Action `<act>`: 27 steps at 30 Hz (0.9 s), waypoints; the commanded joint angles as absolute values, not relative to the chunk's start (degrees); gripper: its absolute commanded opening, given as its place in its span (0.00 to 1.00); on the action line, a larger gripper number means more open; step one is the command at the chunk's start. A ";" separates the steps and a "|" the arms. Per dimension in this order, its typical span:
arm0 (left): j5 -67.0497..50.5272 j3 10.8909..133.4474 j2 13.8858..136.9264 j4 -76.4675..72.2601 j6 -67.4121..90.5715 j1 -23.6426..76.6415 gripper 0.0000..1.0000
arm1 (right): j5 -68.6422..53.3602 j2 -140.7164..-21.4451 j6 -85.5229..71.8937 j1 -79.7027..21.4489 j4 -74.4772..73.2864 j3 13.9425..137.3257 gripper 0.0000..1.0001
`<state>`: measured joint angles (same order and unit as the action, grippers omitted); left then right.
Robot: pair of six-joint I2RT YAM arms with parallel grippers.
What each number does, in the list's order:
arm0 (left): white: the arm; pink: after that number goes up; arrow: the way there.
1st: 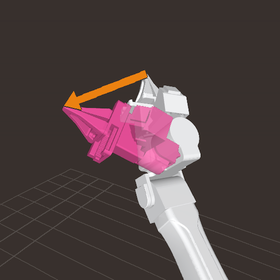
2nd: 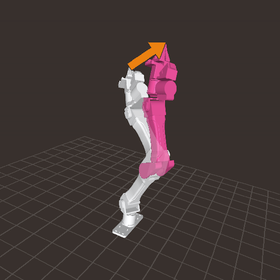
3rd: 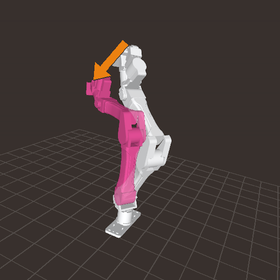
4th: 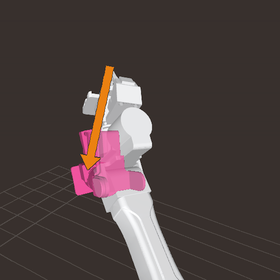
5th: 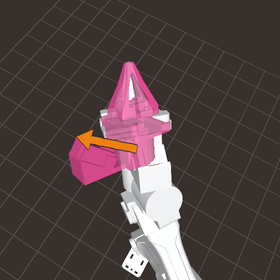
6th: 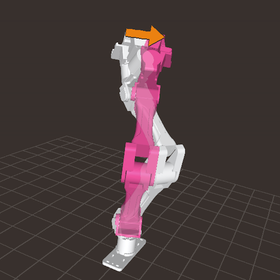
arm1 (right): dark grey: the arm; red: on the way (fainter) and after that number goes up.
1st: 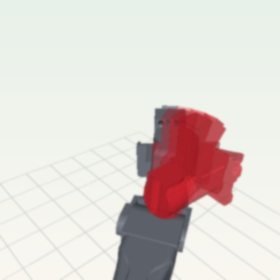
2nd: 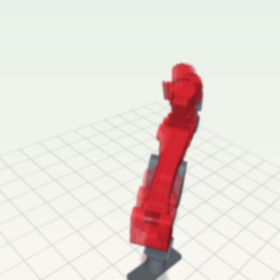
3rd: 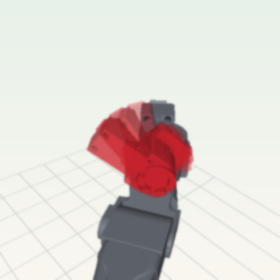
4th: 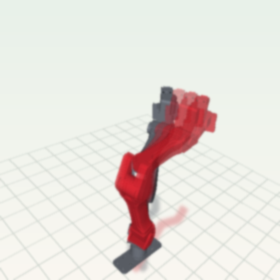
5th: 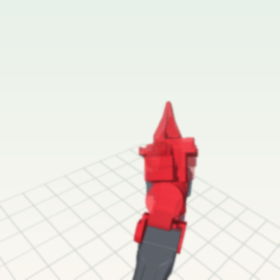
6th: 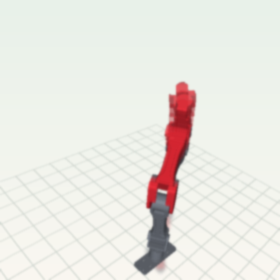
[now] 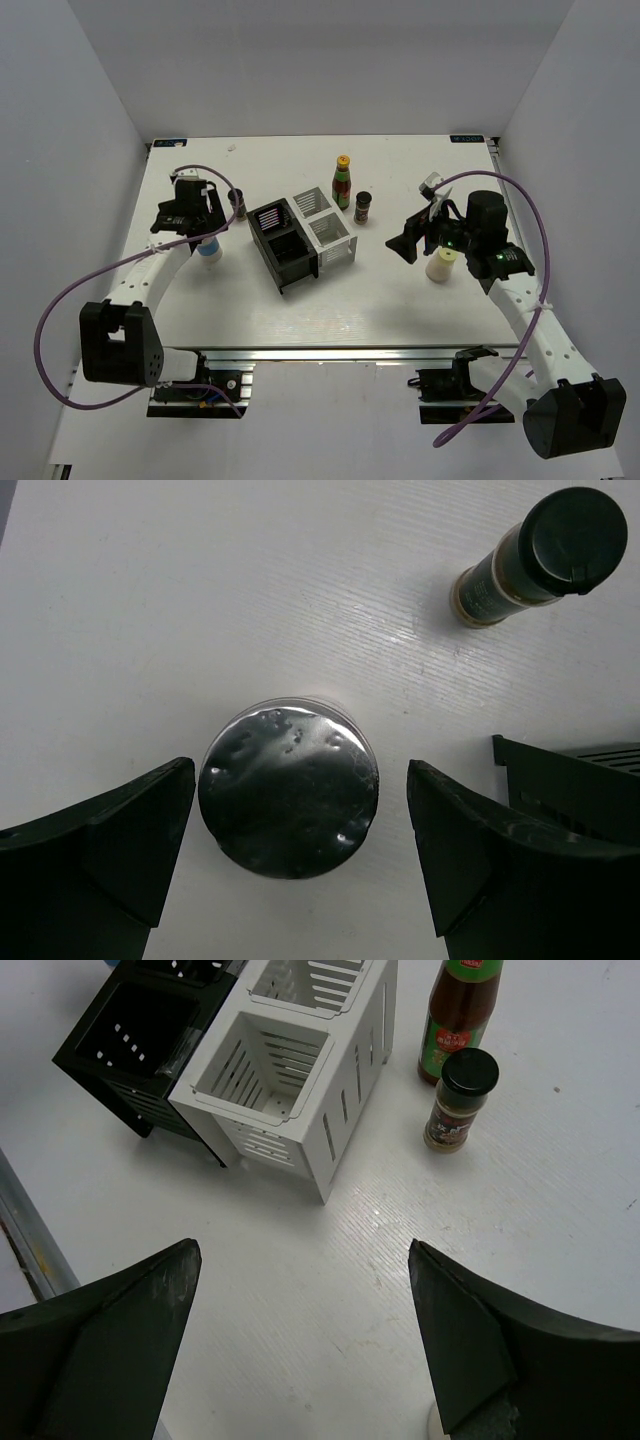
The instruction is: Organize the condiment bottles
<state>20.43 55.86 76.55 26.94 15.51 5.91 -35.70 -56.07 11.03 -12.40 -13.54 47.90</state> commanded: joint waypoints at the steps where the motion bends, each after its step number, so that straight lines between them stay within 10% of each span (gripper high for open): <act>1: 21.62 55.90 76.81 24.35 15.73 6.06 0.95 | -35.07 -56.69 11.69 -12.57 -12.39 47.81 0.89; 12: 21.53 55.63 77.78 24.17 16.79 6.06 0.64 | -34.01 -56.95 12.04 -12.57 -12.48 47.99 0.89; 21: 17.85 58.09 71.12 27.86 17.05 6.06 0.10 | -34.36 -57.04 12.13 -12.57 -12.57 47.90 0.89; 27: 13.63 63.01 66.63 32.43 18.37 6.06 0.00 | -34.45 -56.95 11.95 -12.57 -12.48 47.81 0.89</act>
